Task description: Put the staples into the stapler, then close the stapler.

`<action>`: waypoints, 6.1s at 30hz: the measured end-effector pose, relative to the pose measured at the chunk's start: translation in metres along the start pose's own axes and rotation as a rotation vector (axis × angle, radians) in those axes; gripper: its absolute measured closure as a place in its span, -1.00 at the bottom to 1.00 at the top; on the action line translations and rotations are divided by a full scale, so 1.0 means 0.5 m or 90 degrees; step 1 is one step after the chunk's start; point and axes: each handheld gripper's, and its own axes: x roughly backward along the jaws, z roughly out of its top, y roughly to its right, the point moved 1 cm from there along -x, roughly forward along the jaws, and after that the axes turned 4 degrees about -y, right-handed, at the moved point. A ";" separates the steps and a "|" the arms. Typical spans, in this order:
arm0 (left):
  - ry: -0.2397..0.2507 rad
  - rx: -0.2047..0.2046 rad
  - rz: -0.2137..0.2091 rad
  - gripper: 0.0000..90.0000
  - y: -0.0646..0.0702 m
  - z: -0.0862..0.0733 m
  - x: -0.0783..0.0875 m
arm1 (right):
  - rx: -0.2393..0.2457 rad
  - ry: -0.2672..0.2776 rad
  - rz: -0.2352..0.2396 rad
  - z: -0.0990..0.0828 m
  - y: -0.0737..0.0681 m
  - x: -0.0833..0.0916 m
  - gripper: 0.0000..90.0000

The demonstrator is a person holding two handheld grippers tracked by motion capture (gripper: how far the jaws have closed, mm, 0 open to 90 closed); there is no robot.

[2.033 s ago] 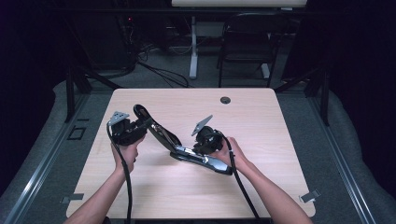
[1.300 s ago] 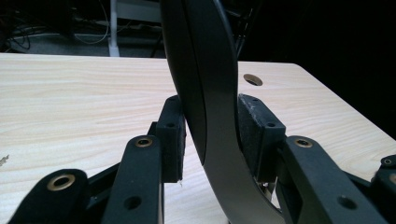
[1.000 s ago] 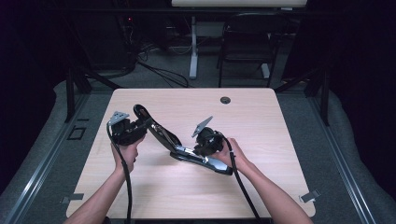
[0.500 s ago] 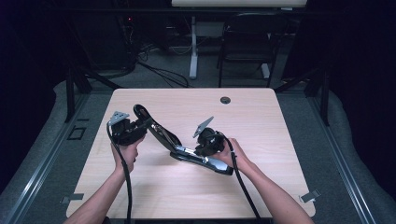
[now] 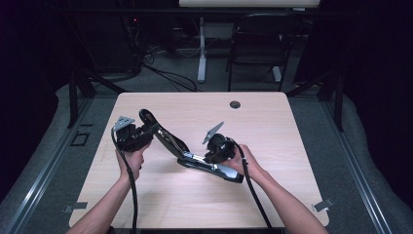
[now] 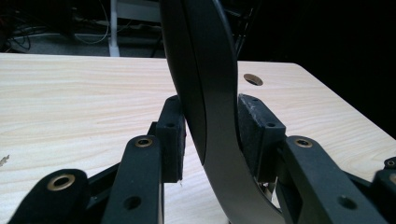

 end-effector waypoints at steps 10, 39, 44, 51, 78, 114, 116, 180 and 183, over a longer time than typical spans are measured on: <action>0.000 0.000 0.000 0.42 0.000 0.000 0.000 | -0.004 0.006 -0.004 -0.004 0.001 0.010 0.61; -0.001 -0.004 0.002 0.42 0.003 -0.002 0.007 | -0.063 -0.021 -0.076 -0.073 -0.015 0.081 0.15; -0.003 -0.005 0.003 0.41 0.003 -0.003 0.011 | -0.088 -0.065 -0.097 -0.124 -0.016 0.060 -0.09; -0.001 -0.004 0.005 0.41 0.004 -0.005 0.014 | -0.097 -0.099 -0.086 -0.148 -0.024 0.029 -0.20; -0.015 0.000 0.035 0.36 0.015 -0.020 0.052 | -0.088 -0.113 -0.153 -0.145 0.010 0.025 0.08; -0.028 -0.034 0.019 0.22 0.047 -0.030 0.035 | -0.139 0.039 -0.095 -0.110 0.032 0.108 0.57; -0.025 -0.037 0.021 0.23 0.050 -0.030 0.035 | -0.140 0.046 -0.094 -0.102 0.032 0.110 0.62; 0.009 -0.083 0.011 0.30 0.152 -0.031 -0.002 | -0.028 0.249 -0.046 0.189 -0.039 0.196 0.93; 0.012 -0.082 -0.004 0.27 0.151 -0.032 -0.005 | -0.025 0.258 -0.046 0.196 -0.042 0.198 0.93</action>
